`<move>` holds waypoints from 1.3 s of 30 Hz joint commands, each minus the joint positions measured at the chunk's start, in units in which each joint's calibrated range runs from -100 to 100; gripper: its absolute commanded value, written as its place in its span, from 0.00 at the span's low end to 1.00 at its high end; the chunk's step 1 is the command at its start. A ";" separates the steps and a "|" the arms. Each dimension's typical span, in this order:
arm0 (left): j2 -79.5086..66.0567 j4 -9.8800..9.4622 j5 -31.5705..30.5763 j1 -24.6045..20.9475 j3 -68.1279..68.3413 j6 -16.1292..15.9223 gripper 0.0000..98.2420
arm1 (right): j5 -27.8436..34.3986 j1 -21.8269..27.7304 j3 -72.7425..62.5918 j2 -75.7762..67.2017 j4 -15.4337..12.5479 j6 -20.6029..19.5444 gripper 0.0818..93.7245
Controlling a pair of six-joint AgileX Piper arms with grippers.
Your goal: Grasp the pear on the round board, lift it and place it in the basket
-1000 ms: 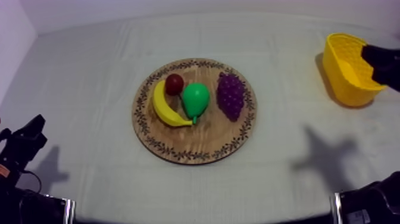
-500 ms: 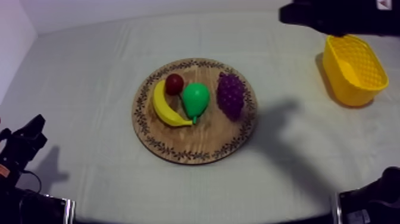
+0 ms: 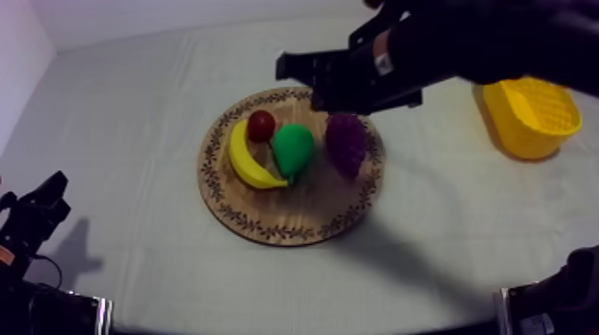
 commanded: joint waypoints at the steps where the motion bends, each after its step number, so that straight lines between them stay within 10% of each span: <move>1: 0.00 -0.02 0.01 0.01 0.02 -0.02 0.00 | 0.26 -0.23 -0.30 4.89 2.64 -3.55 0.14; 22: 0.00 -0.02 0.01 0.01 0.02 -0.02 0.00 | -3.85 -0.44 -4.01 17.36 7.33 -5.39 0.61; 39: 0.00 -0.02 0.01 0.01 0.02 0.00 0.00 | -4.09 -0.90 -9.81 25.06 8.95 -5.93 0.68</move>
